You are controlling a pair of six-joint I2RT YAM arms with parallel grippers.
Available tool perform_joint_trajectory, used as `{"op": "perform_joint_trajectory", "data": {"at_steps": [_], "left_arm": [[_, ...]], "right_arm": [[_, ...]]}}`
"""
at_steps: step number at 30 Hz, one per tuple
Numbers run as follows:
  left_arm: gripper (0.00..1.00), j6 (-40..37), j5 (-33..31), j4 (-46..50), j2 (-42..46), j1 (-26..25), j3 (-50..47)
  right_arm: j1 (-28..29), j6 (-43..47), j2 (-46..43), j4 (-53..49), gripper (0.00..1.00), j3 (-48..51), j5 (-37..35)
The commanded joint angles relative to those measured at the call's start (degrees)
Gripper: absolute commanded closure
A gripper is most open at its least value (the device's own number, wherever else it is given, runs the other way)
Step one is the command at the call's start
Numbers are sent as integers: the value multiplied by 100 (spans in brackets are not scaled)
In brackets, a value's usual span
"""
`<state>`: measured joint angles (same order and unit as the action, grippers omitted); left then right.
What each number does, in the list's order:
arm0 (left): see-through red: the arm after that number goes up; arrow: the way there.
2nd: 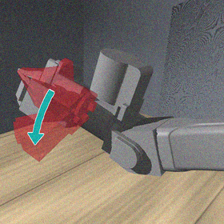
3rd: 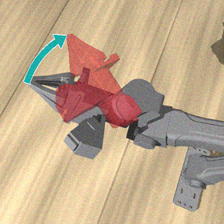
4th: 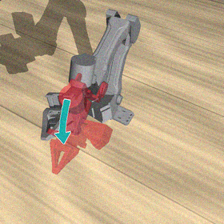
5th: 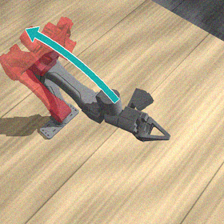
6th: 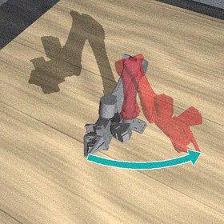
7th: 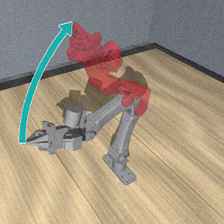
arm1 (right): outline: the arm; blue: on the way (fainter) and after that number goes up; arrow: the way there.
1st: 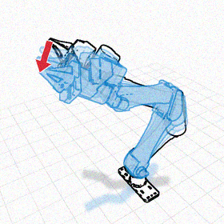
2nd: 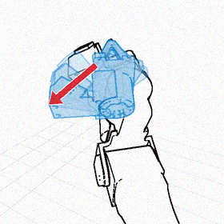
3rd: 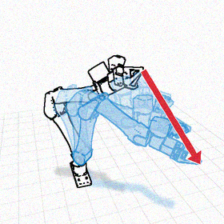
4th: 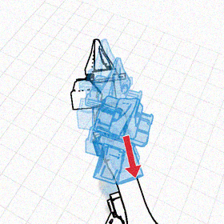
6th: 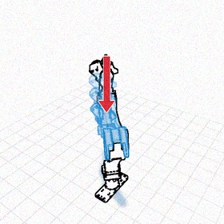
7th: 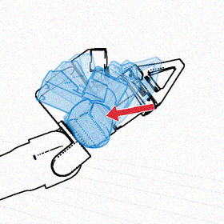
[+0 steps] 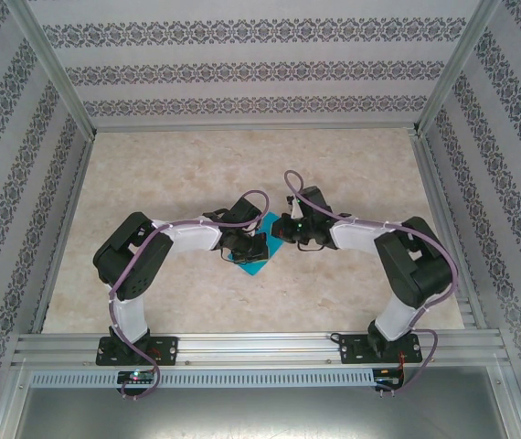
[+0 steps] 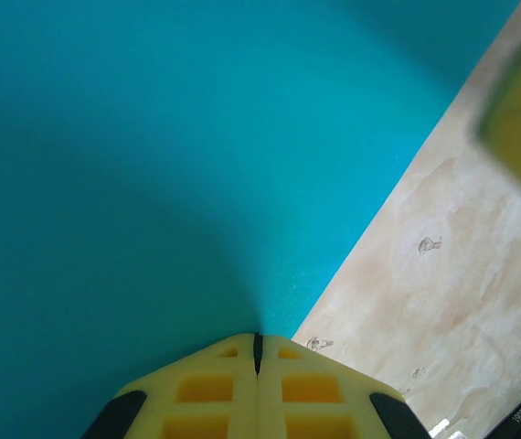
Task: Fold a paper plane with a square sheet of paper (pick it up from the middle)
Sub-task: First fold in half a square sheet of paper at the center of the table.
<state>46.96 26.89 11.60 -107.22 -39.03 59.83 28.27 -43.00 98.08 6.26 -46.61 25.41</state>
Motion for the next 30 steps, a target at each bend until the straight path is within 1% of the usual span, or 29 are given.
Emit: {"op": "perform_joint_trajectory", "data": {"at_steps": [1,7,14,18,21,25,28,30], "left_arm": [[100,71,-534,440,-212,-61,-279],[100,157,-500,453,-170,-61,-477],[100,218,-461,366,-220,-61,-736],[100,279,-461,239,-213,-61,-854],[100,258,-454,247,-211,-59,-802],[100,170,-431,282,-181,-61,-642],[100,81,-423,315,-176,-61,-475],[100,11,-426,362,-153,-61,-352]], "right_arm": [[-32,-71,287,84,100,-11,-23],[-385,177,688,-62,100,-24,-63],[-1332,600,936,-96,100,-250,-148],[-1662,698,964,-201,100,-553,-83],[-1688,768,747,-367,100,-680,-91],[-1650,606,162,-261,100,-358,31],[-1444,506,-377,-239,100,22,50],[-1184,436,-646,-290,100,221,-22]]}}
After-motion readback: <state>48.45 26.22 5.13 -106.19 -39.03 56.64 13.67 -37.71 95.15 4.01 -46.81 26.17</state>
